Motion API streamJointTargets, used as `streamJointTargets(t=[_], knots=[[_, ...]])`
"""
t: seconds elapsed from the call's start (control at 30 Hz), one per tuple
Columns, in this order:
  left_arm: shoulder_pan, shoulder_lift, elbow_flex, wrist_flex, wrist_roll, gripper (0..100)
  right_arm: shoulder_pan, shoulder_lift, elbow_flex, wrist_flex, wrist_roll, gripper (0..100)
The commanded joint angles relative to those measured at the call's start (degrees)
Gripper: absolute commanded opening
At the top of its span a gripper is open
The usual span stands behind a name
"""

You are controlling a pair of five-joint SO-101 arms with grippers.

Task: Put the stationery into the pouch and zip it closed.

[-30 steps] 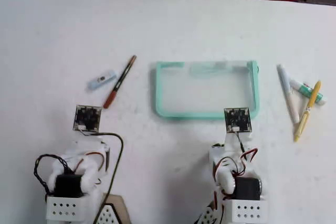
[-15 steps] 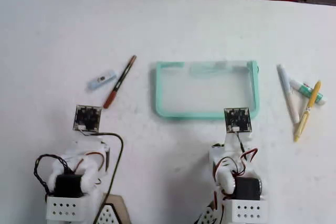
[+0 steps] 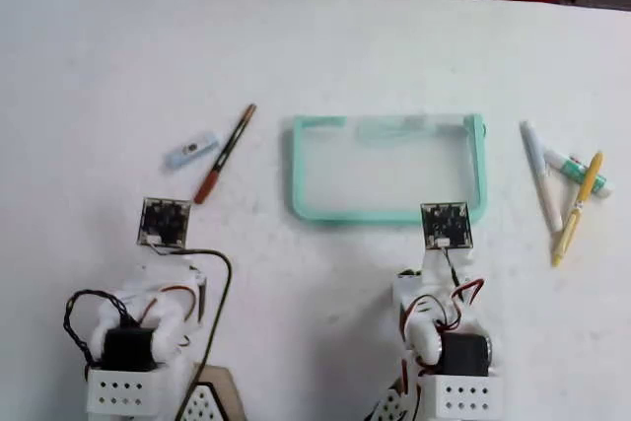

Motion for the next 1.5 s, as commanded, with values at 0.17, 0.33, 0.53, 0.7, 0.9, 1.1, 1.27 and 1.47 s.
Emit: streamJointTargets(t=[0.17,0.33,0.53,0.7,0.9,1.1,1.27,1.47], knots=[[0.0,-0.3,-0.2,0.2,0.4,3,0.5,-0.3,0.4,0.4,-0.1,4.2],[0.0,-0.3,-0.2,0.2,0.4,3,0.5,-0.3,0.4,0.4,-0.1,4.2],[-0.1,-0.3,-0.2,0.2,0.5,3,0.2,-0.3,0.4,0.4,-0.1,4.2],[0.1,-0.3,-0.2,0.2,0.4,3,0.5,-0.3,0.4,0.4,-0.1,4.2],[0.0,-0.3,-0.2,0.2,0.5,3,0.5,-0.3,0.4,0.4,-0.1,4.2],[0.0,-0.3,-0.2,0.2,0.4,3,0.3,-0.3,0.4,0.4,-0.1,4.2],[0.1,-0.3,-0.2,0.2,0.4,3,-1.7,-0.3,0.4,0.4,-0.1,4.2],[0.1,-0.3,-0.2,0.2,0.4,3,-14.5,-0.3,0.4,0.4,-0.1,4.3]])
